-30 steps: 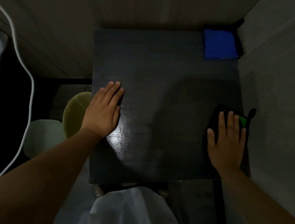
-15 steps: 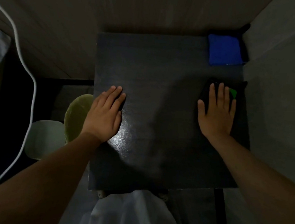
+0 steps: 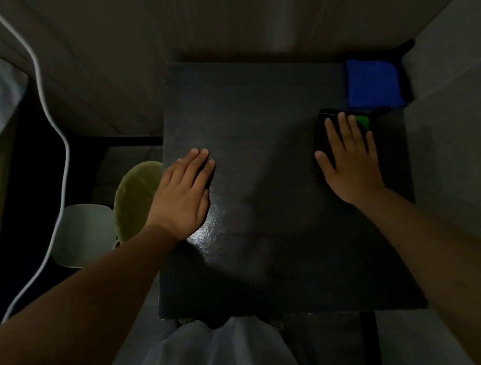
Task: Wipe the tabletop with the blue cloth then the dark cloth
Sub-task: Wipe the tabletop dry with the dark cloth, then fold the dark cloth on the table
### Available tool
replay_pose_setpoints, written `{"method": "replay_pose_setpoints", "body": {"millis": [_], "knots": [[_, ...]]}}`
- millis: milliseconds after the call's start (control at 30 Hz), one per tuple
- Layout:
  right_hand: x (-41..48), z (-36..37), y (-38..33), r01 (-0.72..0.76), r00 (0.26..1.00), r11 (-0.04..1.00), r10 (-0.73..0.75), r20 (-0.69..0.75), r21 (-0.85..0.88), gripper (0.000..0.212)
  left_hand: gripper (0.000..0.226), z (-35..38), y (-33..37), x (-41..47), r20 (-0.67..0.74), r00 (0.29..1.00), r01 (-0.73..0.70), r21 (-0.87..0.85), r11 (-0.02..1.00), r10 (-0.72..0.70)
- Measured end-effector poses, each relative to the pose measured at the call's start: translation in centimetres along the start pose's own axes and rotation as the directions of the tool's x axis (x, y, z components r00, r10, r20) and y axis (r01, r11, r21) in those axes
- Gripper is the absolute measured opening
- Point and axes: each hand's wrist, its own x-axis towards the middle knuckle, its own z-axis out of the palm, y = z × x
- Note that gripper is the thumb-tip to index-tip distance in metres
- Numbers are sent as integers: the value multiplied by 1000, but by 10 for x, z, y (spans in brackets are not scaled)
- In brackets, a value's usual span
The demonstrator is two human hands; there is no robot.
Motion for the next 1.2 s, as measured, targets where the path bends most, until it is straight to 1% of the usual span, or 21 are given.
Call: {"method": "replay_pose_setpoints", "body": {"millis": [100, 233, 333, 467, 567, 667, 733, 800, 833, 867, 900, 933, 967, 1000, 1033, 1067, 1100, 1200], "knots": [[-2, -4, 5, 63, 998, 998, -63, 18, -5, 66, 57, -2, 1, 0, 22, 1000, 4, 28, 1000, -5], [-1, -7, 3, 41, 998, 999, -42, 42, 22, 67, 57, -5, 0, 2, 30, 1000, -3, 42, 999, 2], [-1, -8, 3, 34, 997, 999, -34, 68, 11, 68, 58, -6, -1, 4, 35, 999, -22, 70, 997, 20], [-1, -6, 5, 27, 999, 1000, -27, 42, 12, 68, 59, -4, -1, 8, 34, 999, -46, 97, 994, 42], [-1, -6, 4, 24, 999, 999, -25, 31, 39, 69, 55, -7, -2, 14, 37, 998, -64, 125, 990, 60], [-5, -4, 1, 39, 998, 997, -41, 39, 60, 69, 47, -15, 12, 33, 24, 999, -26, 52, 998, 24], [-5, -7, 3, 47, 997, 994, -53, 52, 102, 64, 44, -21, 35, 57, 21, 999, -45, 7, 999, 45], [-3, -19, 5, 66, 996, 969, -78, 41, 240, 60, 41, -26, 64, 83, 1, 999, -38, -82, 996, 38], [-4, -26, 6, 64, 998, 946, -68, 3, 317, 56, 38, -28, 79, 94, -11, 1000, -11, -159, 987, 10], [-6, -32, 9, 42, 998, 929, -18, -68, 367, 51, 34, -31, 95, 104, -8, 999, 31, -242, 970, -34], [-10, -36, 12, -14, 987, 919, 76, -141, 394, 48, 31, -33, 109, 114, 21, 996, 86, -324, 942, -84], [-12, -41, 17, -109, 965, 902, 197, -173, 418, 47, 30, -34, 123, 123, 57, 989, 149, -391, 908, -138], [-14, -46, 23, -227, 938, 862, 319, -138, 454, 47, 30, -36, 135, 131, 83, 977, 211, -435, 875, -195], [-15, -47, 27, -339, 909, 805, 414, -54, 487, 48, 31, -37, 144, 138, 117, 960, 278, -466, 840, -253], [-15, -48, 31, -417, 885, 759, 464, 33, 501, 47, 31, -40, 152, 145, 142, 937, 346, -499, 795, -319], [-13, -49, 34, -457, 874, 737, 477, 96, 499, 44, 31, -41, 158, 150, 170, 908, 412, -532, 740, -383], [-10, -49, 35, -475, 868, 725, 480, 130, 498, 40, 29, -43, 163, 155, 201, 878, 467, -555, 689, -434], [0, -50, 31, -510, 847, 679, 503, 172, 528, 33, 22, -46, 172, 165, 266, 802, 578, -571, 583, -535]]}}
